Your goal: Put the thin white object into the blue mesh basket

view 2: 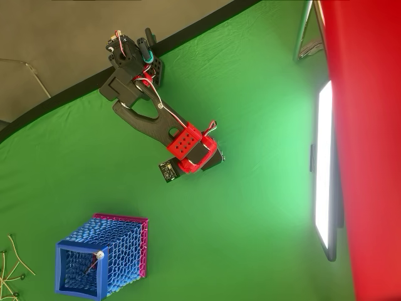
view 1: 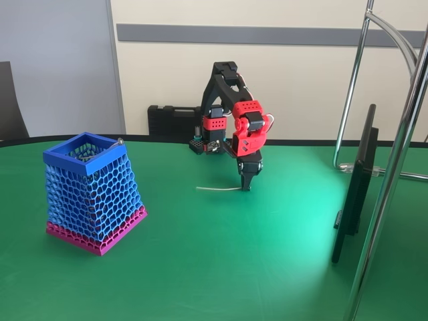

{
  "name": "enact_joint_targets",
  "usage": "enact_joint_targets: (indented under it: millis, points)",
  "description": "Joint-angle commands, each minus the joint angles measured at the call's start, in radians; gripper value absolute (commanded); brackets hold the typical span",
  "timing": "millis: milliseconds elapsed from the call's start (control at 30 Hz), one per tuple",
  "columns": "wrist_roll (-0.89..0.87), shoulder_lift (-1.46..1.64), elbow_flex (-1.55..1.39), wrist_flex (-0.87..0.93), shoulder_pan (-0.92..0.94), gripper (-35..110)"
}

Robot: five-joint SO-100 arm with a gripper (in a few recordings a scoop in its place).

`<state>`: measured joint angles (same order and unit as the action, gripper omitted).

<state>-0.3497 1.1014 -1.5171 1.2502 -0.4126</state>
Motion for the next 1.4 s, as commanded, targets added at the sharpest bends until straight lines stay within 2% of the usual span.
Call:
enact_joint_targets:
  millis: [0, 400, 667, 900, 1033, 1100, 1367]
  points:
    - [0.02, 0.011, 0.037, 0.005, 0.009, 1]
    - [0.212, 0.25, 0.281, -0.041, 0.183, 1]
    - [0.261, 0.511, 0.089, -0.448, 0.318, 1]
    - [0.196, 0.643, -0.143, -0.874, 0.425, 0]
    - [0.13, 0.658, -0.17, -1.025, 0.486, 0]
    - [0.087, 0.653, -0.161, -1.071, 0.522, 0]
    - [-0.137, 0.531, -0.005, -1.069, 0.658, 0]
